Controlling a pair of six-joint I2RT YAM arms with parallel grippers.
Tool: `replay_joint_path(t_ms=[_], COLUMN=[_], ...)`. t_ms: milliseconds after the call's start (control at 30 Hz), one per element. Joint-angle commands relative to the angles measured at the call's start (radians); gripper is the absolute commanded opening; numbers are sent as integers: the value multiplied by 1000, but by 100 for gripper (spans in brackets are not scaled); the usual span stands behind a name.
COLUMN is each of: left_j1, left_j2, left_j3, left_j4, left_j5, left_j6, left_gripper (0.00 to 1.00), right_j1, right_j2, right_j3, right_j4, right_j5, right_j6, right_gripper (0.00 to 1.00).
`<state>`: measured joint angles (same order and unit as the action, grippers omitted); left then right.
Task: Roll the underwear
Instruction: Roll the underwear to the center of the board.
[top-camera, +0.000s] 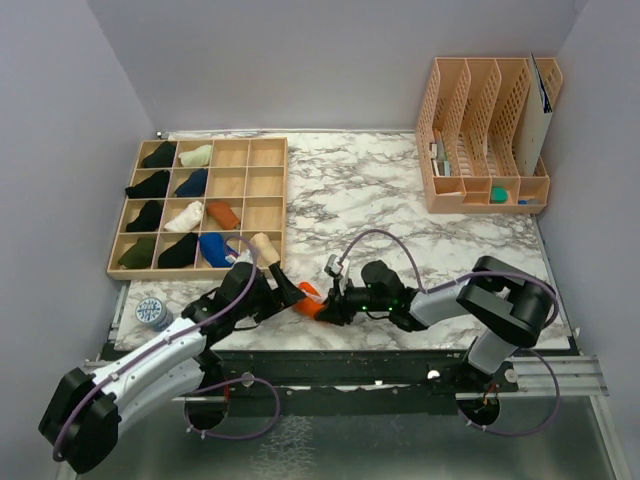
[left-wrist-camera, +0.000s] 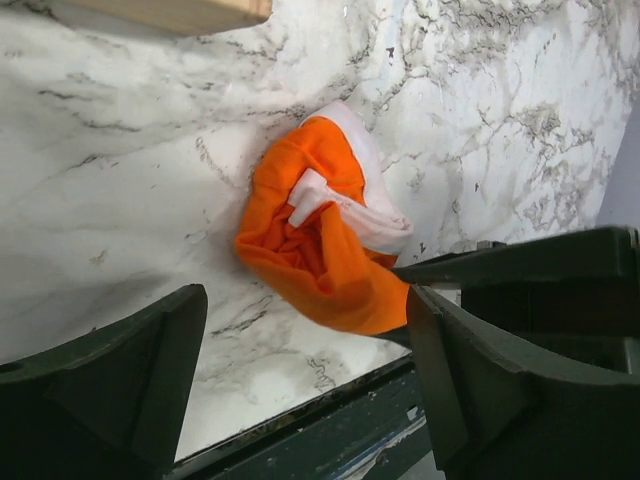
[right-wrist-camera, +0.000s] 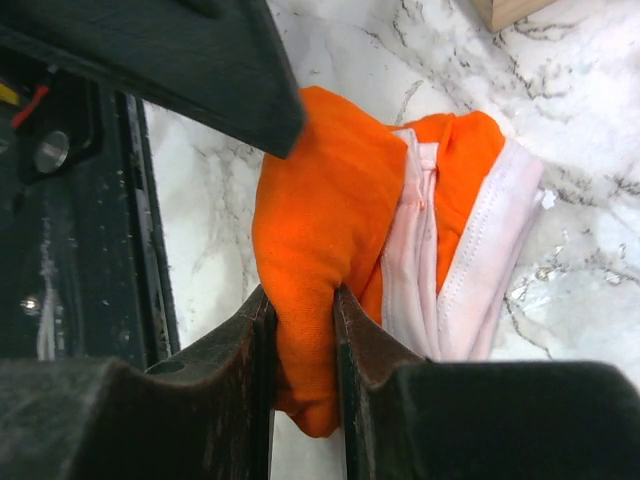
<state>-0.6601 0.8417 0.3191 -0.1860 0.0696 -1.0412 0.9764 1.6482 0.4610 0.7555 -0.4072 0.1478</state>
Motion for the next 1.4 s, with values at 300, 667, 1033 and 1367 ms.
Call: replay_joint_path(t_ms=[300, 667, 1033, 1367], left_j1=[2, -3, -10, -10], left_j2=[-44, 91, 204, 214], left_j3=[-87, -95, -139, -95], left_j4=[127, 301, 263, 208], left_j5=[77, 69, -24, -21], left_j6=[34, 19, 18, 62], left_gripper=[76, 72, 49, 48], right_j1=[-131, -182, -188, -187], right_j2=[232, 289, 192, -152], right_j3=[-72, -87, -61, 25], right_j4=[286, 384, 200, -321], right_j5=[-234, -284, -264, -40], right_j6=[429, 472, 370, 58], right_gripper=[15, 20, 47, 64])
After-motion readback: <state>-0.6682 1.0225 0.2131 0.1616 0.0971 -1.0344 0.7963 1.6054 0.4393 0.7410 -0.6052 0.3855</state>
